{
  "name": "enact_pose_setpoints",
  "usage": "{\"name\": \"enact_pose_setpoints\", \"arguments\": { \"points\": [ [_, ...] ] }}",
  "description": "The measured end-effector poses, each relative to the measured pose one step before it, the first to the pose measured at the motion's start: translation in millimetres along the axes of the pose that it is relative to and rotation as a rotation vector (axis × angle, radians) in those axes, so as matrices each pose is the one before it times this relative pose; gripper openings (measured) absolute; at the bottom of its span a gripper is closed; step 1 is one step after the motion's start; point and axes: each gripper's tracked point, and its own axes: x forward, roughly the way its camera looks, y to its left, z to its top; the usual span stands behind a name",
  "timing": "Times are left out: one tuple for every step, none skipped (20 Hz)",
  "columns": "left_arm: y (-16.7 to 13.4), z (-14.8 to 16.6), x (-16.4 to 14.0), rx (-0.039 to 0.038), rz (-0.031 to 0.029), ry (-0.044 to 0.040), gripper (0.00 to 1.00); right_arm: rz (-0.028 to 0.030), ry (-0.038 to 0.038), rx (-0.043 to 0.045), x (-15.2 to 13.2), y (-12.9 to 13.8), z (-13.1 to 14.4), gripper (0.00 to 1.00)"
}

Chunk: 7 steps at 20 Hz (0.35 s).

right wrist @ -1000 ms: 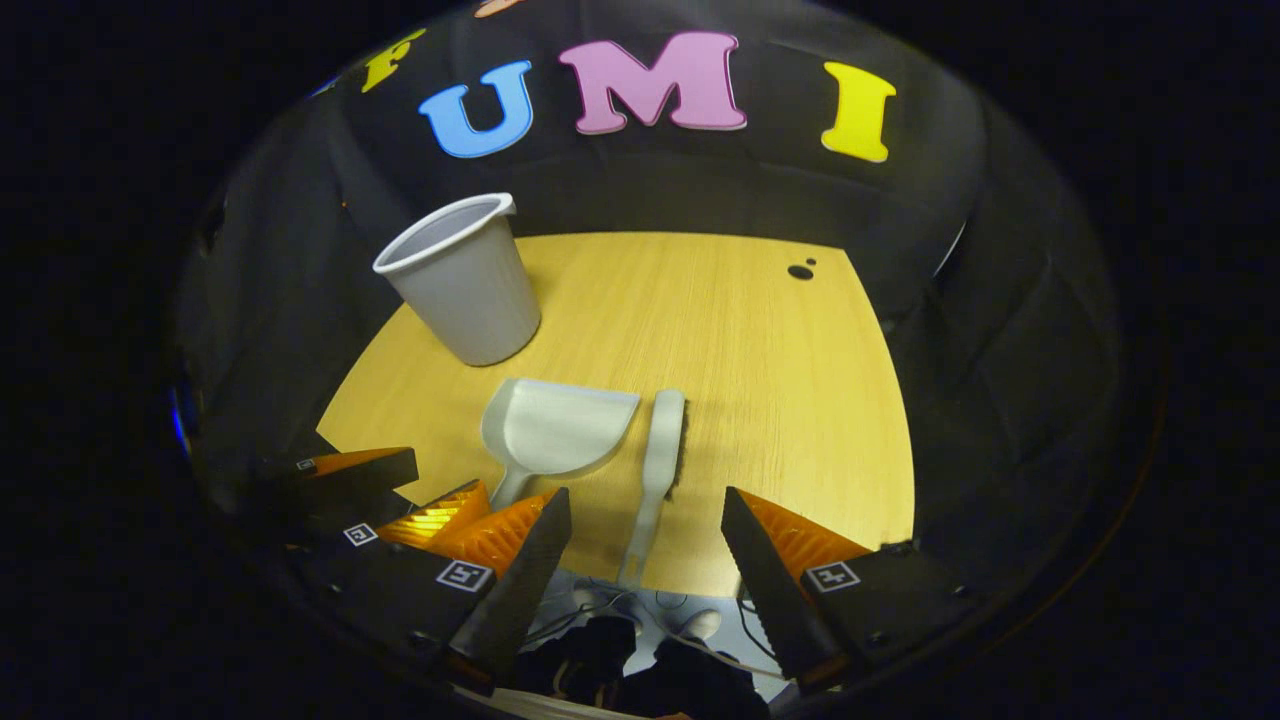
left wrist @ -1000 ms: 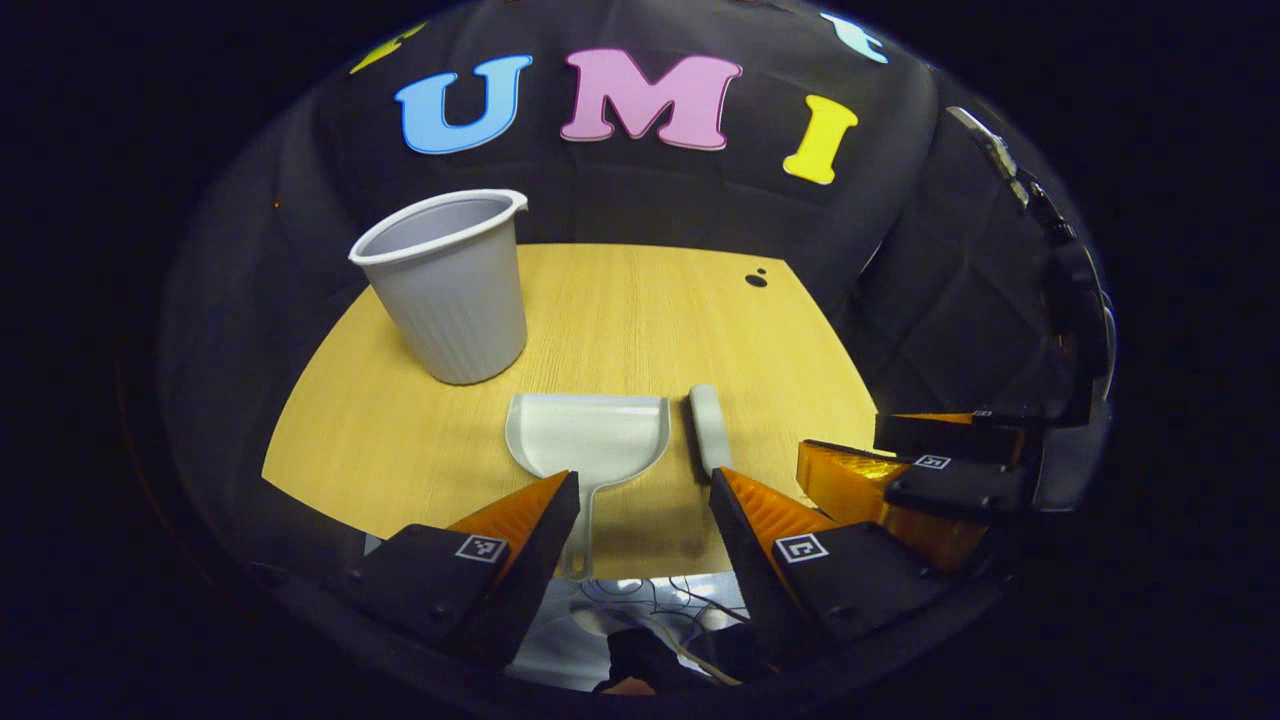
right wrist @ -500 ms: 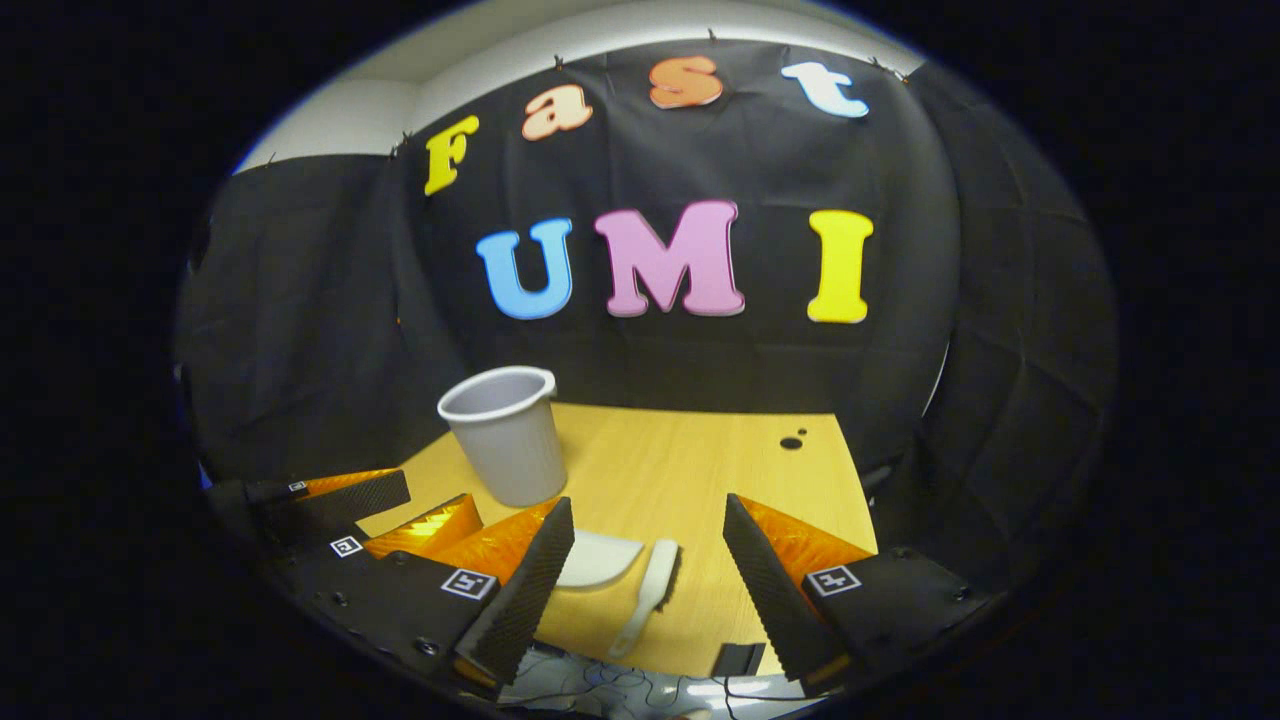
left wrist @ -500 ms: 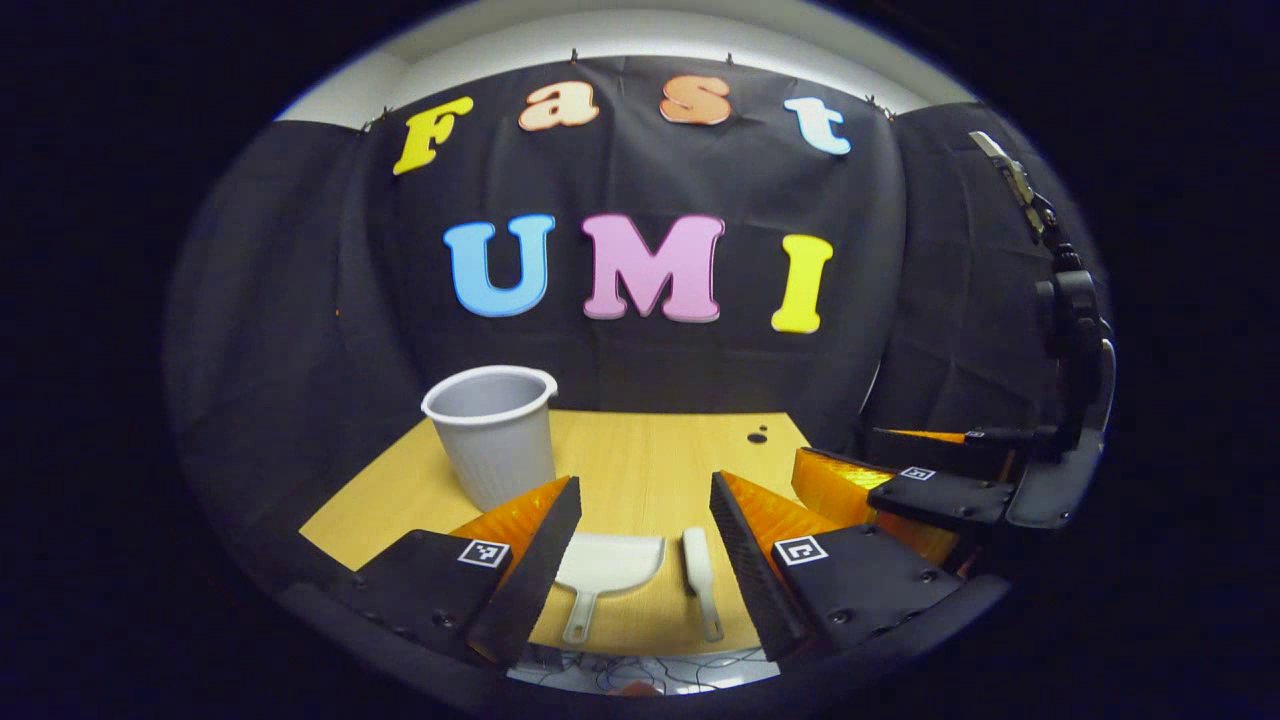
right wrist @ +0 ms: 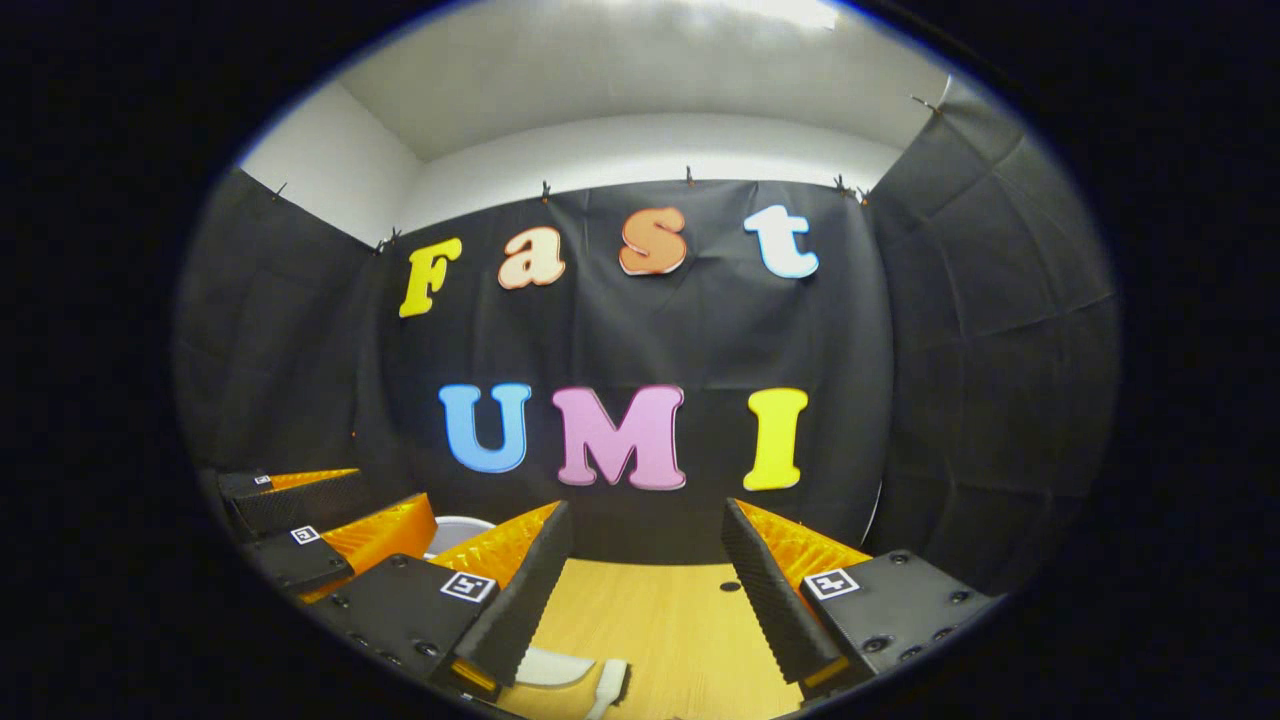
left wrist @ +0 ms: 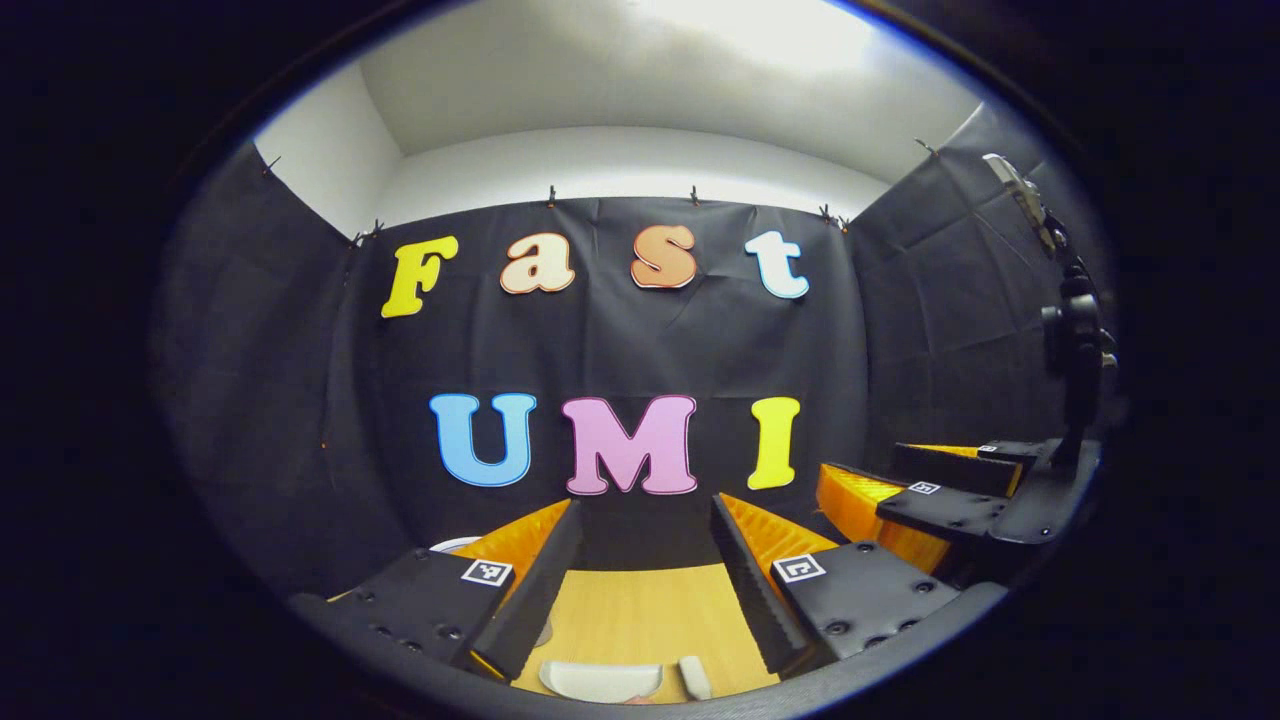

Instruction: Pick up the small broom and dustpan from the desktop, sweep the trash into the dustpan with the broom, and then empty the trash into the garbage bin.

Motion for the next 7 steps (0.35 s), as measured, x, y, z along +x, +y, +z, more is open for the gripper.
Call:
{"name": "enact_pose_setpoints", "arguments": {
  "points": [
    [1.87, 2.34, -1.45, -0.02868, -0.00460, -0.00403, 0.77, -0.00638, -0.02206, -0.00841, -1.14, -0.56, 8.77, 0.95],
    [3.39, 0.89, 2.40, -0.02365, -0.00286, -0.00470, 0.77, -0.00215, -0.01963, -0.00889, -2.19, 1.72, 6.62, 0.95],
    [1.37, 0.30, 1.11, -0.01773, -0.00221, -0.00152, 0.77, -0.00126, -0.00400, -0.00853, -0.94, 1.40, 2.36, 0.90],
    [4.13, 2.06, 5.94, -0.01068, -0.00236, -0.00721, 0.77, 0.00232, -0.00751, -0.01239, 0.09, -0.66, 0.27, 0.90],
    [2.67, 1.33, 1.60, -0.00313, 0.00509, -0.00141, 0.77, 0.00415, 0.00127, -0.01439, -0.67, 0.46, -0.14, 0.90],
    [-0.15, 0.58, 3.68, 0.00279, 0.00242, -0.00559, 0.77, 0.00318, -0.00127, -0.01617, -2.60, 2.16, 1.91, 0.90],
    [-2.03, -0.04, 0.47, 0.00693, 0.00121, 0.00022, 0.77, 0.00444, 0.00713, -0.01325, -1.39, 0.79, -0.71, 0.90]
  ]
}}
